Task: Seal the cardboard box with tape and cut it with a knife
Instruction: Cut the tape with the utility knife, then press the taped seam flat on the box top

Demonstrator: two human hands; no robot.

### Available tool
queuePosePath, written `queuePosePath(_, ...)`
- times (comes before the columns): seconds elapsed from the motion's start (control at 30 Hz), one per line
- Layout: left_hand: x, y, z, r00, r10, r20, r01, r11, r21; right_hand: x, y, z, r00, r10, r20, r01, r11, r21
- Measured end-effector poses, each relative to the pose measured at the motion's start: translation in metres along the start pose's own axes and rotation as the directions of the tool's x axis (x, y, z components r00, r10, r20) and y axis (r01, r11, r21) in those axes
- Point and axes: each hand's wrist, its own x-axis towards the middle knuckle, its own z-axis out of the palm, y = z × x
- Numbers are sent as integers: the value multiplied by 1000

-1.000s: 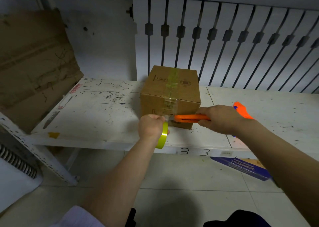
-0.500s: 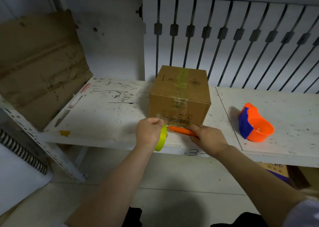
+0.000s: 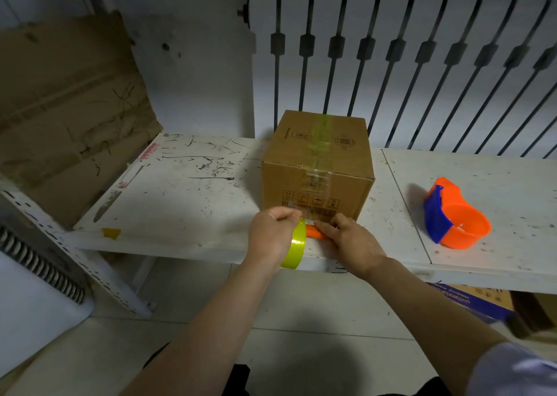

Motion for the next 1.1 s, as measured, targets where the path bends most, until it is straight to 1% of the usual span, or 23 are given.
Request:
queuePosePath(0.07,-4,2,2,999,-1,35,2,1000,-26,-2,2,1,999,49,17,-50,996,71)
queuePosePath(0.1,-6,3,2,999,0,51,2,999,-42,-4,3,1,998,56,13,-57,996,68)
queuePosePath(0.13,-8,4,4,998,2,62,2,999,-52,-6,4,0,999,49,-23,-47,996,73)
queuePosePath(0.2,-11,6,8,997,0,77,5,998,-62,-12,2,-5,981,25,-193,-5,995,103)
queuePosePath(0.23,-12,7,10,997,-3,80,9,997,-77,-16,-2,-9,962,48,-269,-11,990,140)
queuePosePath(0.27,-14,7,13,996,-9,84,17,995,-96,-20,-7,-15,945,128,-300,-46,963,266)
queuePosePath(0.3,-16,8,17,996,-18,88,28,993,-112,-23,-13,-22,934,247,-259,-97,871,481)
queuePosePath(0.33,-18,9,20,995,-30,90,41,992,-123,-26,-18,-29,926,340,-164,-132,699,703)
queuePosePath(0.37,-21,10,24,995,-42,95,54,990,-130,-28,-23,-36,925,378,-45,-166,508,845)
queuePosePath(0.4,-24,10,29,994,-50,99,64,988,-139,-31,-25,-40,931,364,40,-185,376,908)
queuePosePath(0.43,-27,10,33,994,-49,96,64,985,-158,-34,-25,-44,939,335,83,-197,322,926)
queuePosePath(0.47,-29,10,39,995,-36,94,53,982,-183,-38,-24,-46,944,314,107,-204,295,933)
queuePosePath(0.53,-35,11,49,994,15,111,6,983,-185,-45,-17,-50,940,318,119,-210,266,941)
queuePosePath(0.6,-37,8,59,986,48,157,-22,987,-161,-50,-4,-53,931,347,109,-212,277,937)
queuePosePath(0.7,-38,4,73,959,76,273,-52,994,-95,-58,16,-63,918,388,81,-238,377,895)
queuePosePath(0.77,-37,2,82,940,127,316,-144,989,29,-63,29,-70,911,410,45,-253,470,846)
queuePosePath(0.83,-34,2,88,926,171,338,-249,947,204,-63,43,-72,906,423,2,-264,562,784)
queuePosePath(0.87,-33,2,90,922,184,341,-280,924,260,-62,51,-72,906,422,-24,-272,626,731)
queuePosePath(0.93,-29,2,93,917,194,348,-308,899,312,-58,63,-68,903,424,-68,-308,750,585)
queuePosePath(1.0,-24,1,96,913,180,366,-309,891,333,-52,72,-64,898,427,-106,-337,822,459)
queuePosePath(1.1,-16,0,101,928,133,348,-250,915,317,-43,76,-56,913,379,-153,-337,909,245)
